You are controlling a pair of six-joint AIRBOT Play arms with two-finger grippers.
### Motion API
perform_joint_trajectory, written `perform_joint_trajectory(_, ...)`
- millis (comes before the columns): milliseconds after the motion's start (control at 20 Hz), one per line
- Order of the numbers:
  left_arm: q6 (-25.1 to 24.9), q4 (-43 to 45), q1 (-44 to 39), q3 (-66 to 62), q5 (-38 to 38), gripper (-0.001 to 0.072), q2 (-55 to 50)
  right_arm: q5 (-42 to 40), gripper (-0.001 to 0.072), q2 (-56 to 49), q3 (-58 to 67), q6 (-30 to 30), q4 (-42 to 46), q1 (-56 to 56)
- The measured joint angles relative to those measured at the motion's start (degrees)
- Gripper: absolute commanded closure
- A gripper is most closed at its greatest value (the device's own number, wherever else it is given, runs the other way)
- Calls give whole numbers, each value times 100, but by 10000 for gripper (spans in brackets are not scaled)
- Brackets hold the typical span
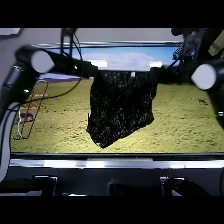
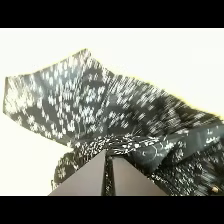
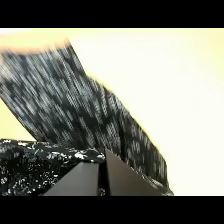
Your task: Fold the clothes and pants, and hang the long-sleeved shirts on hangers.
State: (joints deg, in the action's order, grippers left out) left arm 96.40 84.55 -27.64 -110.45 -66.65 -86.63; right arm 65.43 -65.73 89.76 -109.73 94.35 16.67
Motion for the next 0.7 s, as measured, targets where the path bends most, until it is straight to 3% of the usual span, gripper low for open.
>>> perform_joint_trajectory(150, 4, -179, 11, -706, -439, 686, 275, 203, 678, -2, 1207, 282, 0, 0)
perform_joint_trajectory(350, 177, -767, 13, -866, -197, 686, 863, 199, 678, 57, 2450, 428, -212, -2)
perform_joint_trajectory(700, 260, -1394, 13, -887, 297, 686, 1847, -411, 678, 765, 2966, 667, -706, 0)
